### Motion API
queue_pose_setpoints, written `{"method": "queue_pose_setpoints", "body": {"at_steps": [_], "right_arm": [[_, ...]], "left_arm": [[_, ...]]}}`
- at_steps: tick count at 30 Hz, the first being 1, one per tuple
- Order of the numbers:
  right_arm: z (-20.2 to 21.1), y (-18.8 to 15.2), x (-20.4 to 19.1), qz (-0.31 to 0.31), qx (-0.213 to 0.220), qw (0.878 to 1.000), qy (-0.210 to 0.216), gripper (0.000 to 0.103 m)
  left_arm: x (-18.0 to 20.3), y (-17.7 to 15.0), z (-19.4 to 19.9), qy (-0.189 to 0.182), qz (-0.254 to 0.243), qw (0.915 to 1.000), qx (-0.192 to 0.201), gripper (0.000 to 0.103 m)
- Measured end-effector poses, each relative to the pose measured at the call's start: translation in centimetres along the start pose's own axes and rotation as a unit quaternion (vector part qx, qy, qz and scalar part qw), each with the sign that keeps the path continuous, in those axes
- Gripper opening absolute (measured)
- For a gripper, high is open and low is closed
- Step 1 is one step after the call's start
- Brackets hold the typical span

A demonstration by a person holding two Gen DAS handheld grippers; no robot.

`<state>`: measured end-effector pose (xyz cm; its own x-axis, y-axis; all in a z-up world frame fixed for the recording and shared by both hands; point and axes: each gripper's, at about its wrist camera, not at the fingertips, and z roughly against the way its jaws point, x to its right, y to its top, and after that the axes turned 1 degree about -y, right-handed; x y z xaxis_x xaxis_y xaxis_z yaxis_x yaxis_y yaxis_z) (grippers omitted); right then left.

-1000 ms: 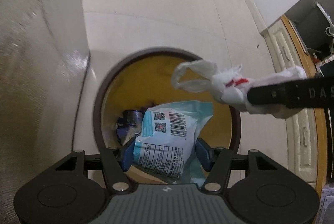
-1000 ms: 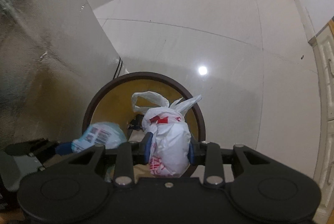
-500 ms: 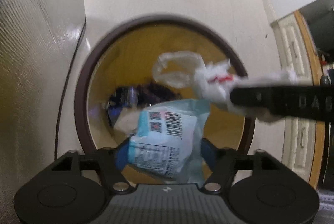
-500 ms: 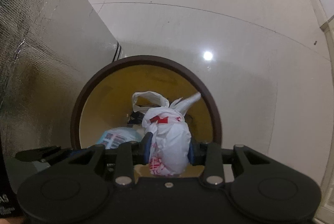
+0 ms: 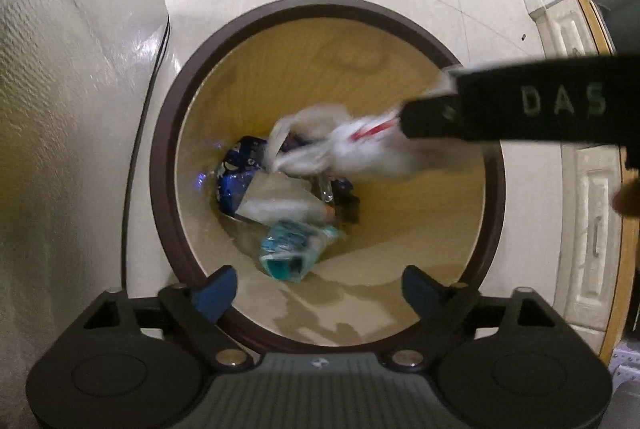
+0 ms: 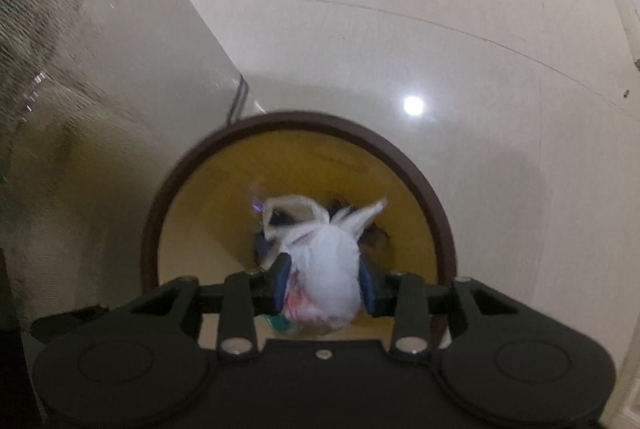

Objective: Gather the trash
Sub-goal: 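Open the left tool to drop the teal bag while the right tool lowers the white bag, then open the right tool to release the white bag into the bin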

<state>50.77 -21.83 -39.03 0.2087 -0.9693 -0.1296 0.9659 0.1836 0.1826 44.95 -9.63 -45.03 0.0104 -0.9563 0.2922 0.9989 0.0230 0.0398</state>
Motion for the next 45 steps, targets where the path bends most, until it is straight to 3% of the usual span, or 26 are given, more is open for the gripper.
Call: {"method": "queue_pose_setpoints", "body": {"at_steps": [2, 12, 17, 29, 35, 45], "right_arm": [[0.3, -0.1, 0.3, -0.006, 0.015, 1.000, -0.006, 0.078], [1.3, -1.5, 2.2, 0.004, -0.002, 1.000, -0.024, 0.086], [2.1, -2.3, 2.8, -0.010, 0.001, 1.000, -0.007, 0.100], [5.1, -3.9, 3.8, -0.021, 0.028, 0.999, 0.004, 0.103], [6.9, -5.1, 3.8, -0.025, 0.037, 0.999, 0.014, 0.103], [10.5, -7.1, 3.7, -0.027, 0.060, 0.998, 0.008, 0.103]], "left_arm": [[0.2, 0.0, 0.2, 0.002, -0.012, 0.9999, -0.005, 0.093], [1.5, 0.7, 1.8, 0.023, -0.050, 0.9985, -0.004, 0.103], [2.1, 0.5, 3.0, 0.025, -0.061, 0.9979, 0.001, 0.103], [1.7, -0.4, 6.5, 0.042, -0.051, 0.9973, 0.032, 0.103], [1.5, -1.1, 8.4, 0.070, -0.060, 0.9947, 0.045, 0.103], [1.7, -3.2, 12.9, 0.075, -0.065, 0.9916, 0.082, 0.103]]}}
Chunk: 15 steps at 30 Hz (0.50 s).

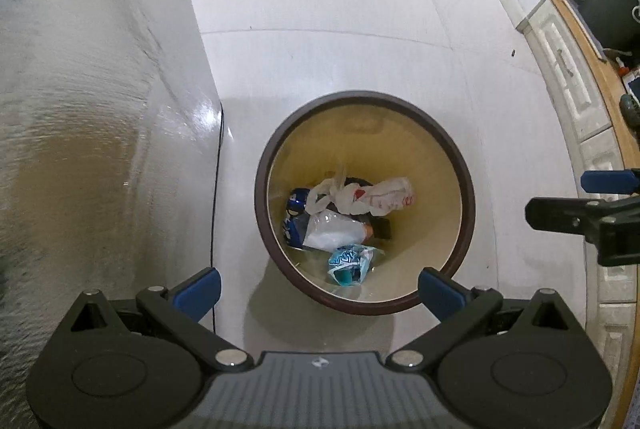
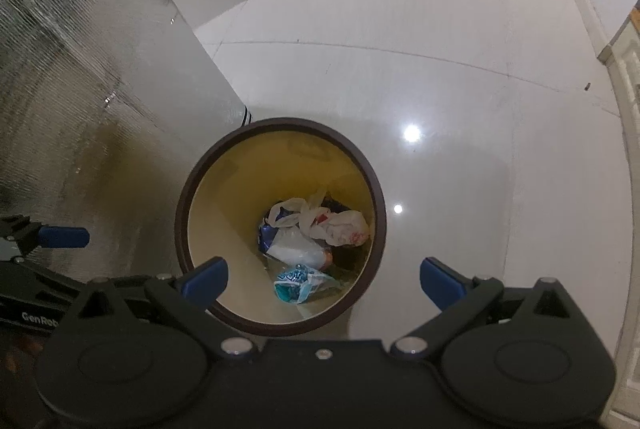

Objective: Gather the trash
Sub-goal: 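Open the right tool to release the white bag into the bin, then raise both tools from the bin and move back to the table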

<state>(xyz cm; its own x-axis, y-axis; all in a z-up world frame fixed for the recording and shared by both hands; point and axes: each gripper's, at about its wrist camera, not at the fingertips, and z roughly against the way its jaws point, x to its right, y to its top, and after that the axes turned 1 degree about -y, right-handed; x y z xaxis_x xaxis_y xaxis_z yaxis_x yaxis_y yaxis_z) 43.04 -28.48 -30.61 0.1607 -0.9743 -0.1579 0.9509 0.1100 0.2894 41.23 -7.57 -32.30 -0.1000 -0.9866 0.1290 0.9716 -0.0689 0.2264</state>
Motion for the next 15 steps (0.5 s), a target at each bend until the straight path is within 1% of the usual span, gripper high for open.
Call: {"method": "queue_pose_setpoints", "body": {"at_steps": [8, 15], "right_arm": [[4.4, -1.5, -0.4, 0.001, 0.037, 0.999, 0.000, 0.103], [8.0, -3.8, -1.1, 0.004, 0.065, 0.998, 0.000, 0.103]], "left_arm": [[0.2, -1.3, 4.0, 0.000, 0.005, 0.9993, 0.037, 0.103], [0.1, -2.6, 8.1, 0.002, 0.011, 0.9967, 0.080, 0.103]]}}
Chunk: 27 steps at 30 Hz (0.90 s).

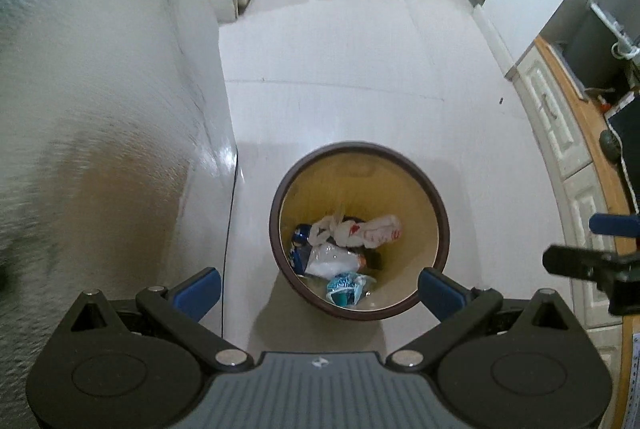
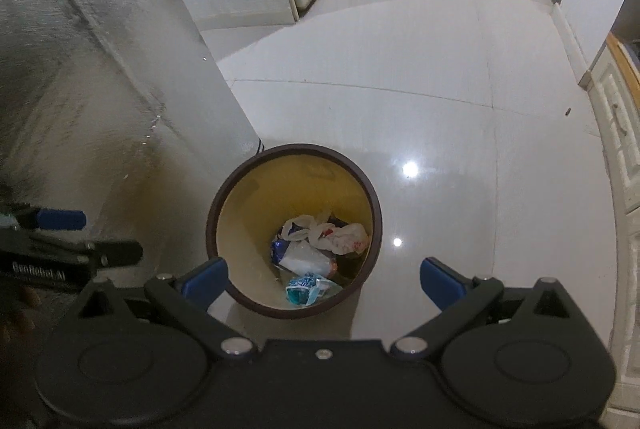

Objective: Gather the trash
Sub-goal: 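Raise both tools from the bin and move back to the table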

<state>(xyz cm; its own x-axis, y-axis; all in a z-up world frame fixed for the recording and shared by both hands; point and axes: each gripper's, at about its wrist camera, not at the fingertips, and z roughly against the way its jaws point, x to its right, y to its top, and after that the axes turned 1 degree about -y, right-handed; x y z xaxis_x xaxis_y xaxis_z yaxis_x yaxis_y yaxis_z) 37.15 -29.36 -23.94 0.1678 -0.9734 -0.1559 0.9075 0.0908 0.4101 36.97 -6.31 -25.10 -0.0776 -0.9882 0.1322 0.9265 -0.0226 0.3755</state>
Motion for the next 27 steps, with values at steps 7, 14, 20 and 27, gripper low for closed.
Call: {"method": "queue_pose_setpoints", "body": {"at_steps": [7, 14, 20, 27], "right_arm": [[4.1, -1.6, -0.9, 0.016, 0.037, 0.999, -0.007, 0.103], [9.1, -2.9, -1.5, 0.005, 0.091, 0.996, -0.010, 0.103], [14.2, -3.1, -2.5, 0.012, 0.156, 0.987, -0.021, 0.103], [20.0, -3.4, -4.2, 0.016, 0.237, 0.971, -0.010, 0.103]], "left_arm": [[1.1, -1.1, 4.5, -0.004, -0.022, 0.9989, 0.040, 0.103], [2.9, -2.2, 10.2, -0.020, -0.041, 0.9938, 0.101, 0.103], [3.9, -3.9, 16.5, -0.024, -0.051, 0.9847, 0.165, 0.103], [4.6, -6.6, 23.8, -0.026, -0.063, 0.9690, 0.237, 0.103]]}}
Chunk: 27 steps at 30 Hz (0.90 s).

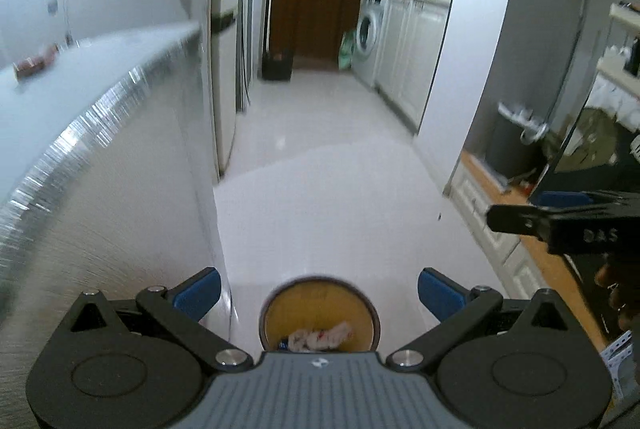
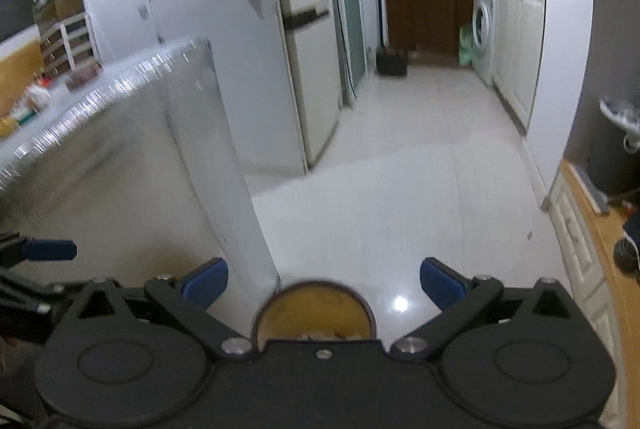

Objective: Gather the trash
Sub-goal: 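Raise both tools from the bin and move back to the table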

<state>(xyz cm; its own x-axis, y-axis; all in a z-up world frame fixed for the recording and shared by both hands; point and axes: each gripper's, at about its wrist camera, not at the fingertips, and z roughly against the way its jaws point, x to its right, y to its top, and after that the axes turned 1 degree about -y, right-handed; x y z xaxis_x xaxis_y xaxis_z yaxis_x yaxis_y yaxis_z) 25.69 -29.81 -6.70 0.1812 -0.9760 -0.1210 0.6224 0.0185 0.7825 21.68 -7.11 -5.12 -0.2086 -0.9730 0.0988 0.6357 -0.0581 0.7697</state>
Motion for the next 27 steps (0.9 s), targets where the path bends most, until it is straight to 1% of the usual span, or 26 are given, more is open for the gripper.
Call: {"method": "queue_pose_setpoints", "body": {"at_steps": [4, 7, 9, 12, 14, 18, 24, 27], "right_arm": [[2.7, 1.1, -1.4, 0.010, 0.044, 0.999, 0.011, 0.103], [4.6, 1.9, -2.7, 0.016, 0.074, 0.997, 0.023, 0.103], [5.8, 2.5, -3.6, 0.020, 0.092, 0.995, 0.031, 0.103], [7.1, 4.0, -5.0, 0.020, 0.118, 0.992, 0.041, 0.103], [7.5, 4.9, -6.0, 0.020, 0.132, 0.990, 0.049, 0.103], [8.3, 7.0, -8.6, 0.030, 0.154, 0.985, 0.072, 0.103], [8.9, 10.1, -13.0, 0.059, 0.178, 0.977, 0.104, 0.103], [8.6, 11.4, -15.2, 0.065, 0.181, 0.974, 0.118, 0.103]], "left_arm": [[0.1, 0.8, 4.7, 0.005, -0.008, 0.9989, 0.046, 0.103], [-0.6, 1.4, 8.3, 0.014, -0.010, 0.9968, 0.078, 0.103], [-1.3, 1.8, 10.5, 0.026, -0.014, 0.9948, 0.098, 0.103], [-2.4, 2.6, 14.1, 0.053, -0.023, 0.9901, 0.128, 0.103], [-3.4, 3.4, 15.7, 0.071, -0.026, 0.9869, 0.143, 0.103], [-6.3, 5.2, 17.8, 0.098, -0.022, 0.9818, 0.162, 0.103], [-11.9, 7.6, 19.7, 0.121, -0.015, 0.9782, 0.169, 0.103], [-14.7, 8.6, 20.3, 0.140, -0.016, 0.9758, 0.167, 0.103]]}}
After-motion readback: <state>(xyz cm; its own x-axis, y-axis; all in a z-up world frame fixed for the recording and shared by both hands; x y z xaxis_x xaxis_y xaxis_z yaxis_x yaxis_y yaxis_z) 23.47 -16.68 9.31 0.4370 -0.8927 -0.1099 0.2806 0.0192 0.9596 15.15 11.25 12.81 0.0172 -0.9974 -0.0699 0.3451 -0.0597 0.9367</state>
